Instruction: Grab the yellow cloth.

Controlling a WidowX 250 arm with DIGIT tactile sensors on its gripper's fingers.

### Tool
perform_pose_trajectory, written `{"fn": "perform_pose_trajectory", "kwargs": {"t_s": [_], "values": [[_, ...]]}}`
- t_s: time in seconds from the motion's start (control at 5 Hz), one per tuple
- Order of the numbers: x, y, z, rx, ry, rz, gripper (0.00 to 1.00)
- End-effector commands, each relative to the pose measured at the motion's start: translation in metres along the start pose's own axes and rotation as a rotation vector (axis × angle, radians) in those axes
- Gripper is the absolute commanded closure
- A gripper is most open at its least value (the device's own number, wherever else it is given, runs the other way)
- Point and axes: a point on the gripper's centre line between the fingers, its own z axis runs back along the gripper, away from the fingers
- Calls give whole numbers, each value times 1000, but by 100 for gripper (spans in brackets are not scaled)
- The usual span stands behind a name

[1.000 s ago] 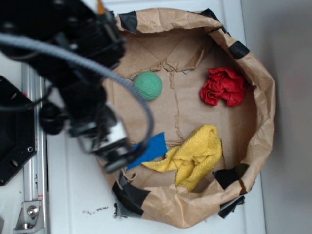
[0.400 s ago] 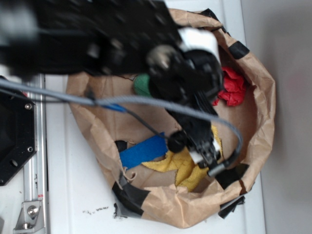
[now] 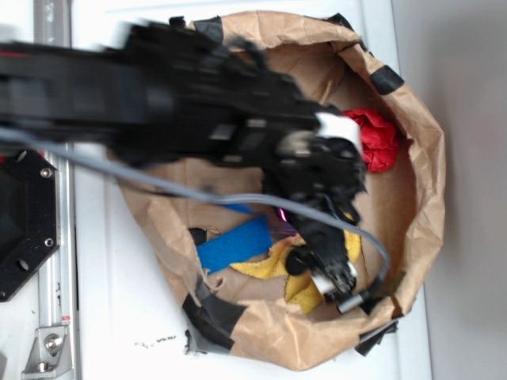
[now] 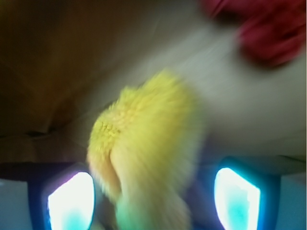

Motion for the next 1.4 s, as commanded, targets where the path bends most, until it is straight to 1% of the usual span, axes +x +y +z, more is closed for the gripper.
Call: {"fn": "perform_pose_trajectory", "kwargs": {"t_s": [0.0, 0.2, 0.4, 0.6, 0.8, 1.0, 1.2], "values": [[-2, -25, -13, 61, -69, -41, 100], [16, -25, 4, 119, -88, -72, 100], [27, -30, 29, 181, -95, -155, 100], [32, -37, 58, 259, -144, -303, 100], [23, -34, 117, 374, -259, -600, 100], [-1, -33, 137, 428, -323, -681, 100], [-8, -30, 143, 339, -331, -681, 100]]}}
